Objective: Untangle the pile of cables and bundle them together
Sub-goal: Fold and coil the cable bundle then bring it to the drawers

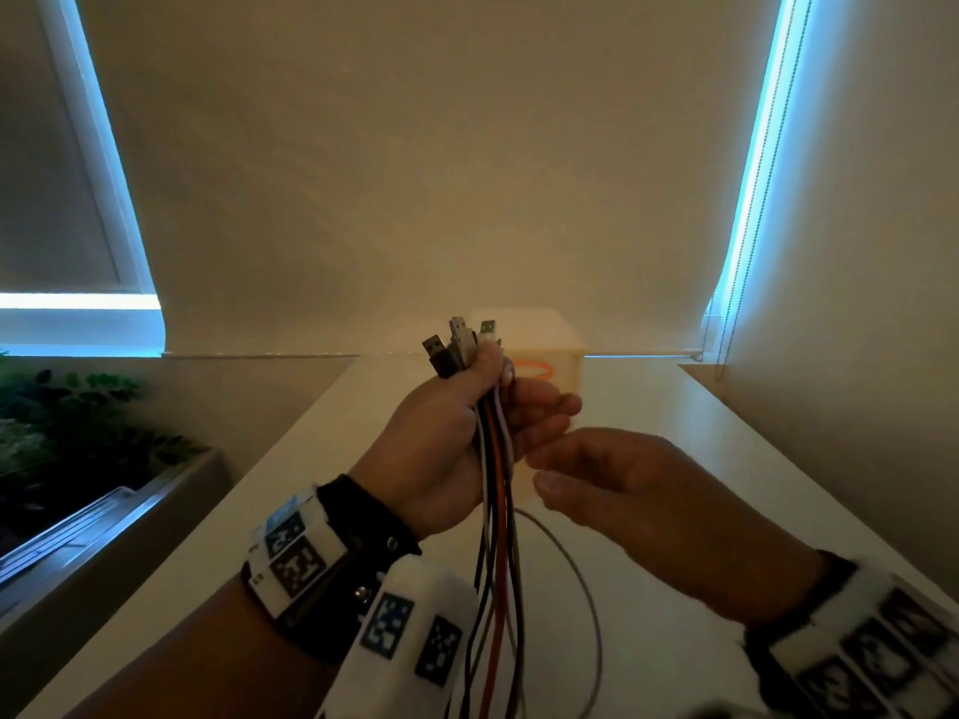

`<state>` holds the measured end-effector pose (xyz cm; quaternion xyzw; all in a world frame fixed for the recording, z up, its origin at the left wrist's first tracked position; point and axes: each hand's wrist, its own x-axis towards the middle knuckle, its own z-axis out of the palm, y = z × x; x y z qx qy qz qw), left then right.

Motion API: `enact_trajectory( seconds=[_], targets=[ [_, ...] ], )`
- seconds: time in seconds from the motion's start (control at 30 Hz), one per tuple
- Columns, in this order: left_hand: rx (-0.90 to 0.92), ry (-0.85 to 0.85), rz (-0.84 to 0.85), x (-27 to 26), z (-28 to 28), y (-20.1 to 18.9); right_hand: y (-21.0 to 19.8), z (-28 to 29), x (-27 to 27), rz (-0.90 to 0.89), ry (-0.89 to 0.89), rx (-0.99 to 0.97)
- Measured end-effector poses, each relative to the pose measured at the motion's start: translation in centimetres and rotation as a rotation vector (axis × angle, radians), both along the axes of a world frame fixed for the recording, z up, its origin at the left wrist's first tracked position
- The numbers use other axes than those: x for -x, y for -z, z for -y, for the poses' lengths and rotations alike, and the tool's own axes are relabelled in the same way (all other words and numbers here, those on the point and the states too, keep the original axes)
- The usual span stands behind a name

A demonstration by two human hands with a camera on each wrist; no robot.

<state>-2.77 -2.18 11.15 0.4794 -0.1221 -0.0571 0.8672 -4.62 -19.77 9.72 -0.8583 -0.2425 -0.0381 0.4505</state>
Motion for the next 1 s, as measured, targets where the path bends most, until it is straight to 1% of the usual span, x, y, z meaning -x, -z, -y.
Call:
enact_trajectory(
  seconds=[0.07,0.17,0.23,0.33,0.43,0.5,0.57,0.63,0.7,0.8,0.87,0.93,1.0],
  targets=[
    [-0.055,-0.041,0.004,-0.2,-0.5,0.1,-0.3,-2.1,-0.2,0.057,-0.029,-0.081],
    [-0.143,-0.096,0.003,-0.4,-1.6,0.3,0.1,-4.1,-0.9,-0.056,-0.054,-0.300],
    [-0.164,-0.099,-0.007,-0.3,-2.0,0.4,0.2,-4.8,-1.4,-0.098,-0.027,-0.364],
    [-0.175,-0.130,-0.020,-0.3,-2.0,0.6,0.3,-5.6,-1.8,-0.169,-0.028,-0.367],
    [-0.203,-0.226,0.003,-0.7,-1.9,1.1,-0.2,-5.7,-2.1,-0.227,-0.004,-0.361],
    [-0.208,-0.266,-0.018,-0.8,-1.9,1.4,-0.6,-5.5,-2.2,-0.251,0.032,-0.405],
    [-0.159,-0.253,-0.075,-0.9,-1.8,1.7,-0.8,-5.4,-2.5,-0.261,0.068,-0.452],
    [-0.077,-0.199,-0.107,-0.8,-1.5,1.7,-0.7,-5.7,-2.7,-0.224,0.105,-0.427],
    [-0.053,-0.179,-0.076,-0.8,-1.2,1.7,-0.5,-6.0,-2.7,-0.214,0.122,-0.411],
    [-0.052,-0.201,0.030,-0.6,-1.1,1.5,-0.4,-6.1,-2.5,-0.312,0.069,-0.492],
    [-0.112,-0.208,0.069,-0.8,-1.1,1.3,-0.4,-6.0,-2.7,-0.306,0.045,-0.481],
    [-0.206,-0.226,0.065,-1.1,-1.1,1.2,-0.3,-6.1,-2.8,-0.277,0.006,-0.463],
    [-0.238,-0.252,0.044,-1.3,-1.1,1.2,-0.2,-6.1,-2.9,-0.294,-0.023,-0.482]
  ],
)
